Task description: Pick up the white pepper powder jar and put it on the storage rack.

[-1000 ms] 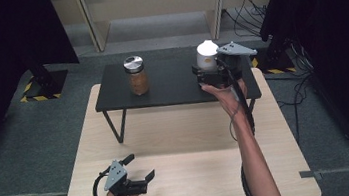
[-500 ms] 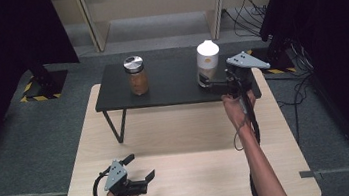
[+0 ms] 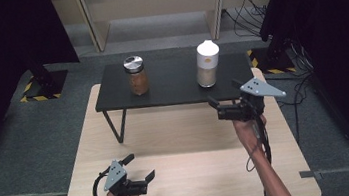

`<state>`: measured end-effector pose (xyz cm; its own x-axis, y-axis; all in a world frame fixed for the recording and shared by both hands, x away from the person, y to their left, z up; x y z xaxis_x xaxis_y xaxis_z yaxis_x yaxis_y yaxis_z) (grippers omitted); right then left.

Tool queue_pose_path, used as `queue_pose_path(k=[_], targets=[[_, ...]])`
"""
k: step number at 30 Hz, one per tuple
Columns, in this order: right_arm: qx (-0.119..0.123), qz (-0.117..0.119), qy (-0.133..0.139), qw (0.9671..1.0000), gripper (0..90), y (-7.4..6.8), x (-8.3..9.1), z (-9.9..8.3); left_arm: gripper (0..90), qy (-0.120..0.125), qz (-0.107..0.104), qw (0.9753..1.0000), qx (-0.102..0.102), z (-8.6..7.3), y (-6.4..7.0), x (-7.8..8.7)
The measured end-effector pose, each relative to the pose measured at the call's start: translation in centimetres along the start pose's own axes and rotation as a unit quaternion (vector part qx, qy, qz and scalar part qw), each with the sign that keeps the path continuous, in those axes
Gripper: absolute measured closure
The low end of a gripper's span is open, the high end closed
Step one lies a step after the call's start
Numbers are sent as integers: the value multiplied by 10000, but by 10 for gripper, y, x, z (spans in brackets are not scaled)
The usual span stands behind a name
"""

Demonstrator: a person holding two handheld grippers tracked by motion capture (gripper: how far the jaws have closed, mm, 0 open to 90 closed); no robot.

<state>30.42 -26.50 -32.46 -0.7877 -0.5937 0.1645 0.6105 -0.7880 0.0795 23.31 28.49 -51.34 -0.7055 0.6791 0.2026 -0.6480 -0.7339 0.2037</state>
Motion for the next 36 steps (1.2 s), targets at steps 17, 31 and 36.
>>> queue_pose_path(k=[17, 31, 36], targets=[[24, 287, 191, 9994, 1, -8, 35, -81, 0, 24, -66, 10000, -5, 0, 0, 0], [227, 686, -65, 9974, 1, -27, 41, -131, 0, -5, -64, 10000, -12, 0, -1, 0], [31, 820, -142, 9965, 1, -28, 37, -149, 0, -10, -58, 10000, -18, 0, -1, -1]])
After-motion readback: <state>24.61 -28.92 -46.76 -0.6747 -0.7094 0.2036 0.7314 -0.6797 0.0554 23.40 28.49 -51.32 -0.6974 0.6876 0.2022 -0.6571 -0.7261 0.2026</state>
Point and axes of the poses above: each handheld gripper's, and its own axes: x roughly backward along the jaws, z roughly out of its top, y roughly to its right, the point moved 2 cm from there along -x, roughly forward along the jaws, and after that the axes turned 6 degrees about x, right-handed, at the moved point
